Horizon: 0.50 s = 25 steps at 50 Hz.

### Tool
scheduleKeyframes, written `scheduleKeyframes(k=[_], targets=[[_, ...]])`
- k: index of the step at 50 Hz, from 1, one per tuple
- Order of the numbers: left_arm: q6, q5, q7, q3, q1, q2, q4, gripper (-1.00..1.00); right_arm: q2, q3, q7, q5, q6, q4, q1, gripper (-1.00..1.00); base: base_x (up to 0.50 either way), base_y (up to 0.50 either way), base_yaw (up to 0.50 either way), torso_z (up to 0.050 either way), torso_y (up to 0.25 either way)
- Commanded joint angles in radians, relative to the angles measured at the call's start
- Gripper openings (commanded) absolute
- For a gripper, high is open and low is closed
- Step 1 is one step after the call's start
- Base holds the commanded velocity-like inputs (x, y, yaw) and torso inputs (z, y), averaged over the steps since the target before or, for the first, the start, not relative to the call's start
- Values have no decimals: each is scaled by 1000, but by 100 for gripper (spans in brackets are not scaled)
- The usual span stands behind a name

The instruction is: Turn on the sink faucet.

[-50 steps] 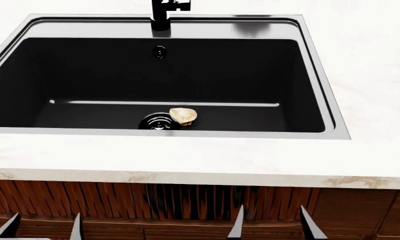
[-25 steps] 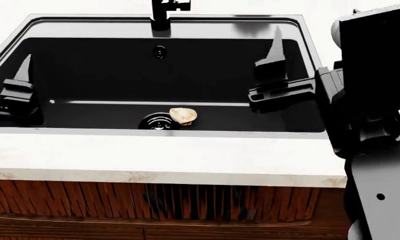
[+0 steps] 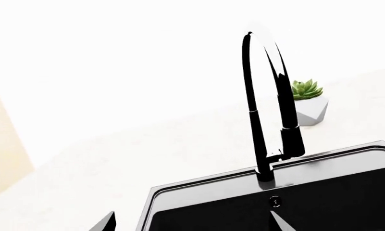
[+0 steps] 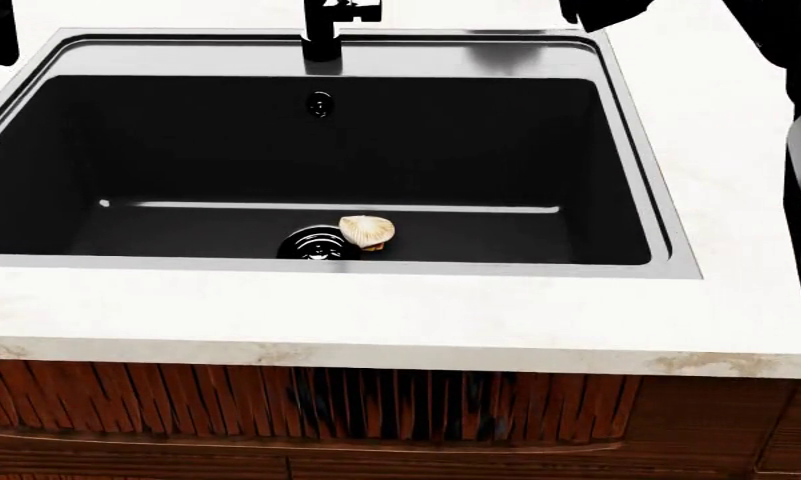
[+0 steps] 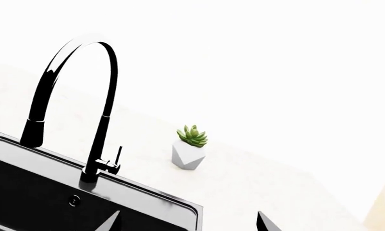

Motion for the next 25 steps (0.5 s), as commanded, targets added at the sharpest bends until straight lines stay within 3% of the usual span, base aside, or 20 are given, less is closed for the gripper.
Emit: scheduleKeyframes(k=[1,25], targets=[[60,16,42,30,-80,-6,-129,100,5,-25,-38,-3,-1,71,72,100,4,0,0,0,0],[95,23,35,50,-67,4,-162,100,40,-21,-29,-4,-6,46,12,100,302,30,0,0,0]])
